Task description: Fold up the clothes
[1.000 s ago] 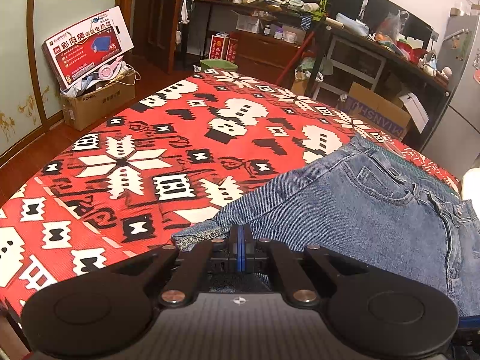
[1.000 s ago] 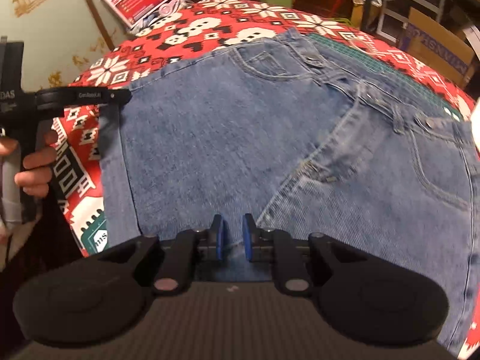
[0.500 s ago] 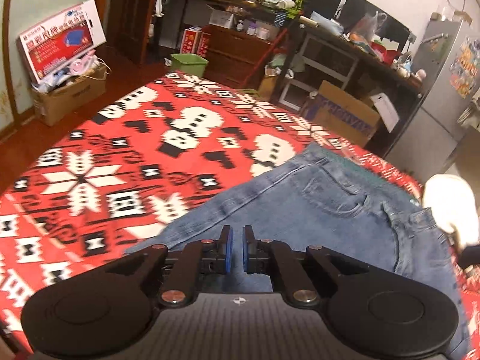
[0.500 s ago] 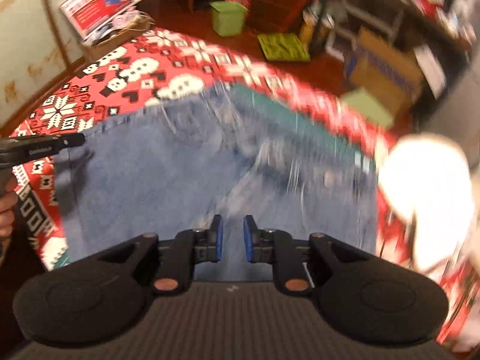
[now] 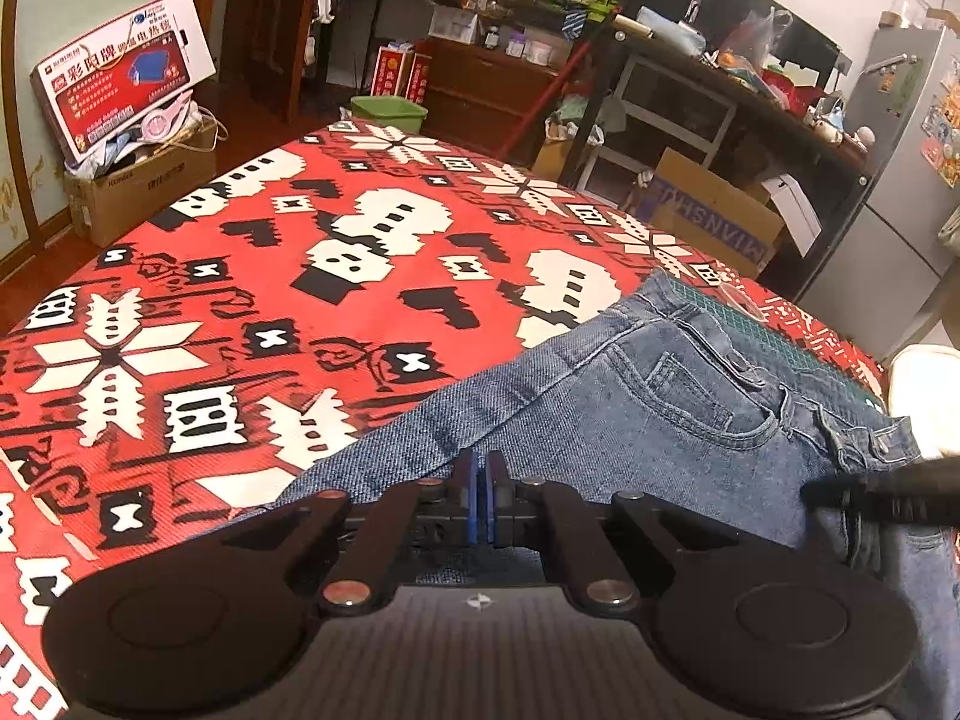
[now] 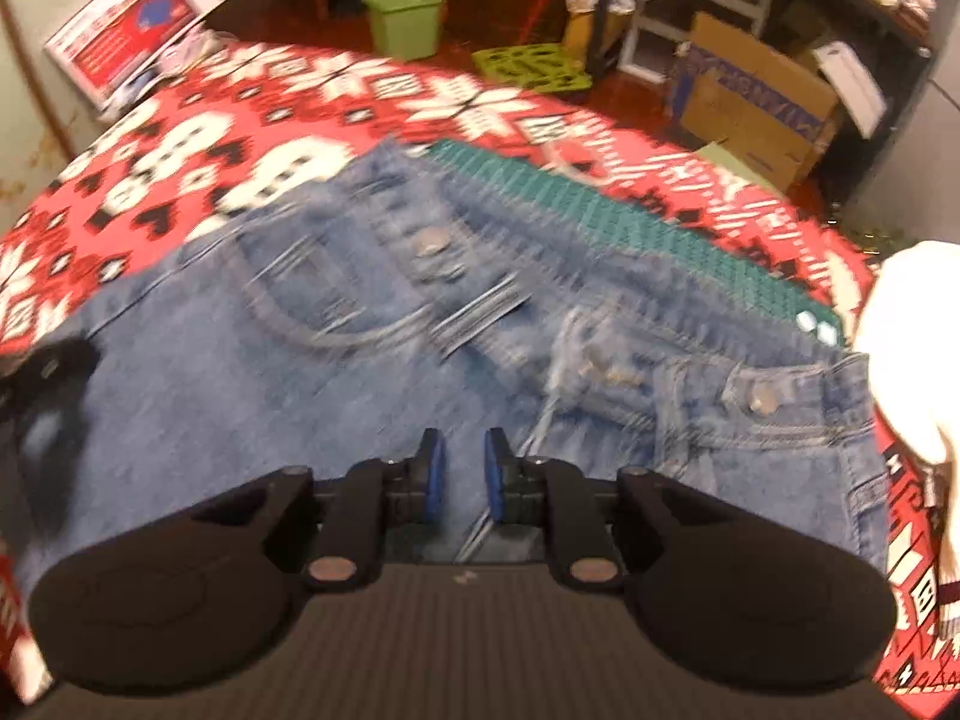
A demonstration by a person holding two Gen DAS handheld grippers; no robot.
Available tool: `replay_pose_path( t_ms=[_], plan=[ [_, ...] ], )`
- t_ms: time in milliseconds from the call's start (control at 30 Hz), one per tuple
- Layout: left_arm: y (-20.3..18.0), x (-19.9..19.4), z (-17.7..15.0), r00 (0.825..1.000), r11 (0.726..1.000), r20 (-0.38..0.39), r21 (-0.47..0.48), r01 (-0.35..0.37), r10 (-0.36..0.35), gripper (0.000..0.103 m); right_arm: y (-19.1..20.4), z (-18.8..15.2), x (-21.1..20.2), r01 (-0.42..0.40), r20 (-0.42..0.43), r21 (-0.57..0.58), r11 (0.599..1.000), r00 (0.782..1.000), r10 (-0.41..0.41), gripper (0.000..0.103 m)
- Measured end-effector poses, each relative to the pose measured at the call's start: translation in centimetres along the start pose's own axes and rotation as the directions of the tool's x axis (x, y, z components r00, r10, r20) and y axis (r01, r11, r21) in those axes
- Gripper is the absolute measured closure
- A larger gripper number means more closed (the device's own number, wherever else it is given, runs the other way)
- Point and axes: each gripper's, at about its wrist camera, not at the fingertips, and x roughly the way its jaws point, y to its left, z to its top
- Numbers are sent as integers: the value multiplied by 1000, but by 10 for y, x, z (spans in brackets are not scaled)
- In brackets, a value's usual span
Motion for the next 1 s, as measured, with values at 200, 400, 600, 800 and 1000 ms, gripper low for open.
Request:
replay_pose_path(
  t_ms=[200,400,600,800,1000],
  plan=[
    [4,-1,-2,1000,1000,15,-8,18,-18,99,-16,18,8,-16,4,120,993,1000,16,94],
    [17,-2,-1,998,995,11,-83,63,-62,99,22,12,-7,-88,19,-7,996,996,88,88],
    [20,-4,-3,999,996,24,-78,50,-48,99,16,30,14,-59,13,91,994,998,58,86],
    [25,-5,-2,998,994,28,-98,51,-48,99,38,39,-3,-120,51,24,993,992,118,83],
    [36,-9,-3,998,990,40,-130,56,-51,99,102,52,0,-280,50,-127,952,956,288,83]
  ],
)
